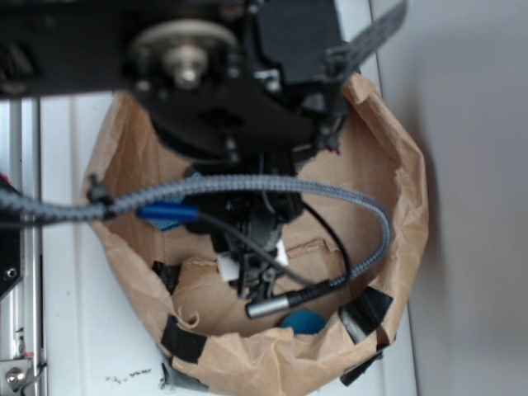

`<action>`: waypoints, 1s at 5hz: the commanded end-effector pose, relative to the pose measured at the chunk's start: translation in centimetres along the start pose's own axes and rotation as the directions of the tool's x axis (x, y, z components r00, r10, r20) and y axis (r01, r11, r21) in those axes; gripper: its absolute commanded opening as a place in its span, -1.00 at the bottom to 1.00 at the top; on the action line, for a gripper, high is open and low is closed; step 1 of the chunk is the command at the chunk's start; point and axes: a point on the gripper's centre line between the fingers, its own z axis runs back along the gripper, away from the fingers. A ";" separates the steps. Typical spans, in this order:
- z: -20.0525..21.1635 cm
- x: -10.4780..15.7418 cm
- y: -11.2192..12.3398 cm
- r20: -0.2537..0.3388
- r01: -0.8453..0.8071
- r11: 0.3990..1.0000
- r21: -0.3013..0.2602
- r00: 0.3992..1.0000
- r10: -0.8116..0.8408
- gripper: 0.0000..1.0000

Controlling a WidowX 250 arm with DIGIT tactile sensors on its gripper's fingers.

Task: Grab the wood chip.

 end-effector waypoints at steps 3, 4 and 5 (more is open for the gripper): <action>-8.9 5.7 2.7 -0.005 -0.234 0.968 0.093 0.972 0.236 1.00; -12.8 6.4 3.7 -0.020 -0.290 0.953 0.089 0.956 0.293 1.00; -14.0 6.2 4.3 0.023 -0.369 0.925 0.091 0.929 0.369 1.00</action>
